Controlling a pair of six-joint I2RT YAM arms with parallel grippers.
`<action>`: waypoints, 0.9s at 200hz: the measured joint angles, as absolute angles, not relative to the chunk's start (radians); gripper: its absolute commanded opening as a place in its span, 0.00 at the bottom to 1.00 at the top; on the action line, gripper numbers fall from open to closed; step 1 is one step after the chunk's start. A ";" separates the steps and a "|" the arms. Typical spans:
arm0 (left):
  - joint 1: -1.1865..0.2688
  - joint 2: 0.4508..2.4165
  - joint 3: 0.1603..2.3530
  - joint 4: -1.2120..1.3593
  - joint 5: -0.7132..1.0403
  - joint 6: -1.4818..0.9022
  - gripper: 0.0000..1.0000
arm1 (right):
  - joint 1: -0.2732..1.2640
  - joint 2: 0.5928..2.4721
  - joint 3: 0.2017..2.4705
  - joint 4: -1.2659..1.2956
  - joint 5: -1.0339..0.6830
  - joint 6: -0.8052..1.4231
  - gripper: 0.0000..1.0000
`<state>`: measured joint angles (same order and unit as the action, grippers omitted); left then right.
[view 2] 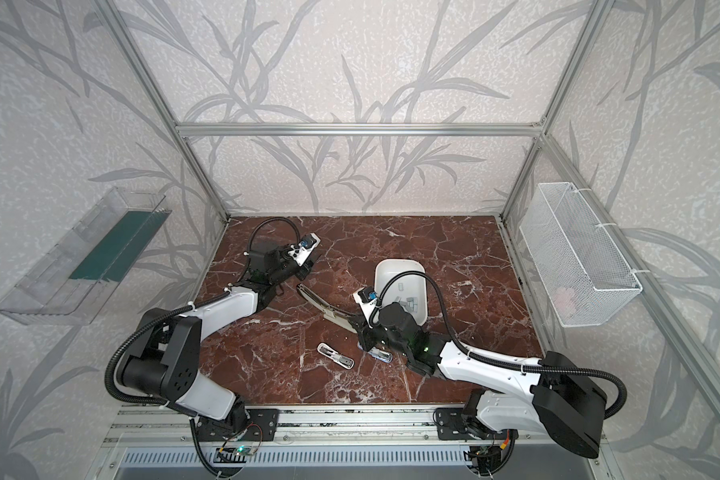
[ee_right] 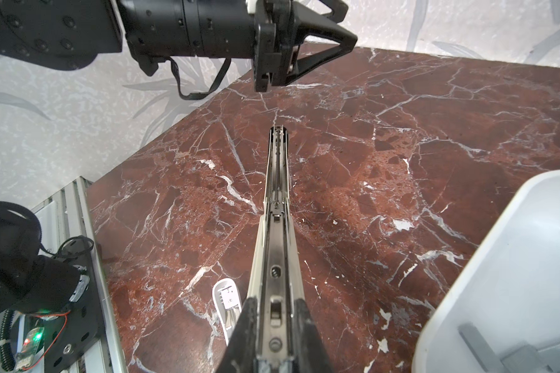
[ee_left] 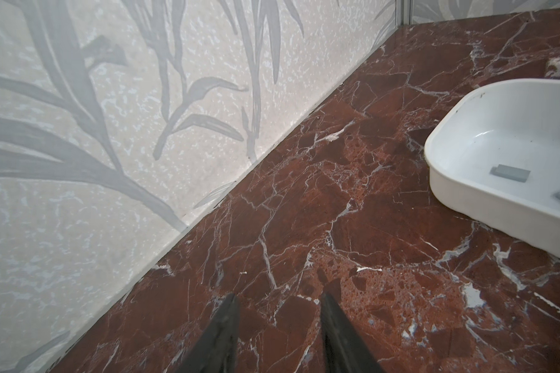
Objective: Load the staples into the stapler
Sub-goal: 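Lower the opened cream stapler to the table and release with both grippers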
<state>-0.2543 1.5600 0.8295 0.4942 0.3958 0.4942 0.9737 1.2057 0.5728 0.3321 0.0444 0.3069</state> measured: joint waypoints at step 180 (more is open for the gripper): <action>-0.298 1.302 0.866 0.517 0.308 0.276 0.45 | 0.989 1.761 0.739 0.678 0.212 0.257 0.01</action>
